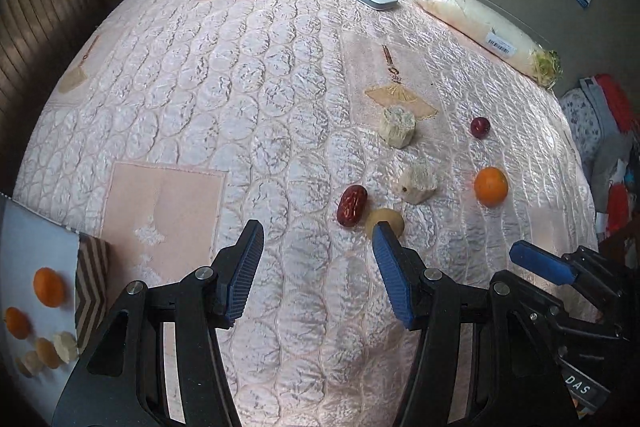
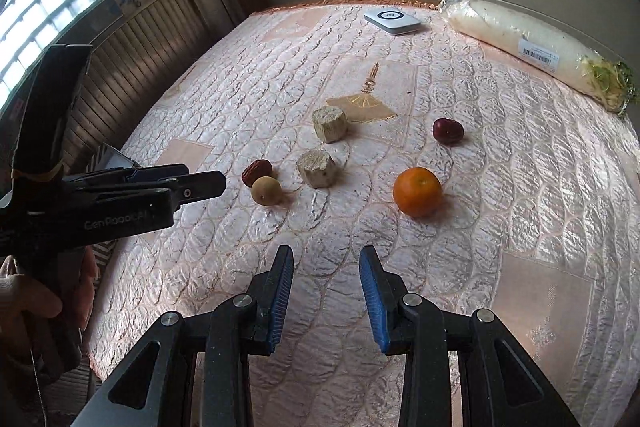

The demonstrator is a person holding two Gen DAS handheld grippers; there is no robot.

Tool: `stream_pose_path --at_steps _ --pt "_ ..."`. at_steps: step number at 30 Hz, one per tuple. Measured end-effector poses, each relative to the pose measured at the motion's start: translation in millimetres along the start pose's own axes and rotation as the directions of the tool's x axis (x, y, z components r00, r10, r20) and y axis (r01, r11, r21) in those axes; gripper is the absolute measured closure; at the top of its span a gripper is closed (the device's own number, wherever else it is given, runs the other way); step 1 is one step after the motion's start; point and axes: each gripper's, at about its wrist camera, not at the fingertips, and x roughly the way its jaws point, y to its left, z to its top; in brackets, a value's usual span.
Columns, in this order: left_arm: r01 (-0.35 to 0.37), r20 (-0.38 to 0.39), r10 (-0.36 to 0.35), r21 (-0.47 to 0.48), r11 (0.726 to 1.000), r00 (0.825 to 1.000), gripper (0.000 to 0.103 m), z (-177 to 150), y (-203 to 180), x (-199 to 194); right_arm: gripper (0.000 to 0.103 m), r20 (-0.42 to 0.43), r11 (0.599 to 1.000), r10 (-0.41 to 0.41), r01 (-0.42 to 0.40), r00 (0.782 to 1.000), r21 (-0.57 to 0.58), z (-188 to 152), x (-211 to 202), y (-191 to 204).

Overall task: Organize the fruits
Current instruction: 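Grasp the red date with the left tool while the right tool grasps a tan round fruit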

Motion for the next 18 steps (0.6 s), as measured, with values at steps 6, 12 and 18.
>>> stream_pose_path --at_steps 6,12,18 --pt "0.020 -0.030 -0.019 0.025 0.999 0.999 0.046 16.0 -9.9 18.4 0.070 -0.017 1.000 0.022 -0.022 1.000 -0.015 3.2 7.6 -0.3" --pt "0.009 -0.075 -0.004 0.066 0.998 0.997 0.046 27.0 -10.7 32.7 0.070 -0.017 1.000 0.029 -0.029 0.999 -0.011 3.9 10.2 -6.5" --pt "0.069 -0.133 -0.069 -0.003 0.998 0.989 0.046 34.3 16.0 37.2 0.070 -0.016 0.999 0.037 -0.037 0.999 -0.015 8.5 14.5 -7.4"
